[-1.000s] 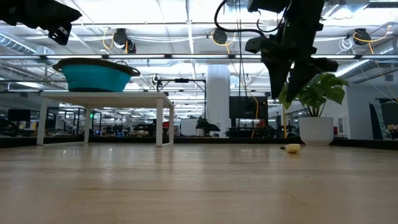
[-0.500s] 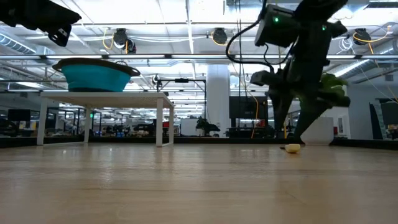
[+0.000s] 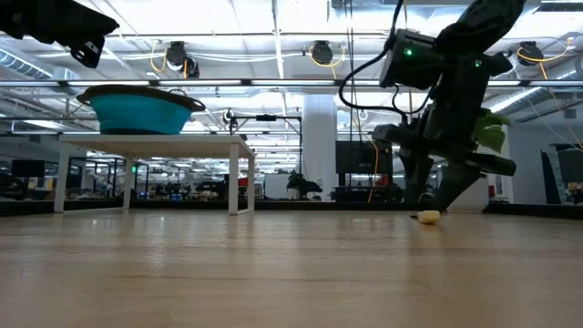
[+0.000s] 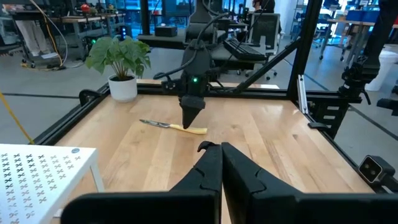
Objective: Pick & Place Fruit
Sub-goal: Put the yellow knife on the shelf
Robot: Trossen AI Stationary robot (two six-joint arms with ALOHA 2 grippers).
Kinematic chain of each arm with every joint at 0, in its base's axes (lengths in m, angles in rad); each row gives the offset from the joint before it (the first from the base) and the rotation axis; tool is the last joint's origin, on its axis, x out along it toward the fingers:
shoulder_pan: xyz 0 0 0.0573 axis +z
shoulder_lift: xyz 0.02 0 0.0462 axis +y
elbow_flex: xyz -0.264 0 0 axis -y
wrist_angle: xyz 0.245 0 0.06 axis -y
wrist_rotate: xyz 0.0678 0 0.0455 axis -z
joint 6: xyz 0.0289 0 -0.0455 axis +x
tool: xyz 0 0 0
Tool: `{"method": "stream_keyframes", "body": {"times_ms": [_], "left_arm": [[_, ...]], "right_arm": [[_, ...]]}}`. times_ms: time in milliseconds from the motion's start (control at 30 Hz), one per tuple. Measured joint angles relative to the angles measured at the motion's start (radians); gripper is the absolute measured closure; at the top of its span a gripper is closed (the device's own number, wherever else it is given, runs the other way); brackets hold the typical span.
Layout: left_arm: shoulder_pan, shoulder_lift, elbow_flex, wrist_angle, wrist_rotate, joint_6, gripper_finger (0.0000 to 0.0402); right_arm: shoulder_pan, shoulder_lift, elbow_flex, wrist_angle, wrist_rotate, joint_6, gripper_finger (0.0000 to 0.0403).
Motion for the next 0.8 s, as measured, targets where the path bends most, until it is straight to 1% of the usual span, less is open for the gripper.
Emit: {"method": "stream_keyframes", "body": {"times_ms": [200, 300, 433, 533, 633, 800], "left_arm": [[0.000, 0.000, 0.000, 0.000, 0.000, 0.000, 0.0382], [0.000, 0.000, 0.000, 0.001, 0.000, 0.001, 0.0384], [0.000, 0.000, 0.000, 0.008, 0.000, 0.001, 0.0397], [0.000, 0.000, 0.000, 0.015, 0.000, 0.001, 0.0398], [0.000, 0.000, 0.000, 0.018, 0.000, 0.001, 0.0389], [0.000, 0.000, 0.000, 0.018, 0.000, -0.001, 0.0381]], "right_arm": [[-0.006, 0.000, -0.047, 0.056, 0.000, 0.000, 0.0250], [-0.006, -0.003, -0.069, 0.094, 0.002, 0.000, 0.0258], [-0.006, -0.003, -0.072, 0.094, 0.003, -0.004, 0.0274], [-0.006, -0.003, -0.073, 0.094, 0.003, -0.027, 0.0290], [-0.006, -0.003, -0.073, 0.085, 0.003, -0.047, 0.0312], [-0.006, -0.004, -0.071, 0.020, -0.004, -0.056, 0.0350]]}}
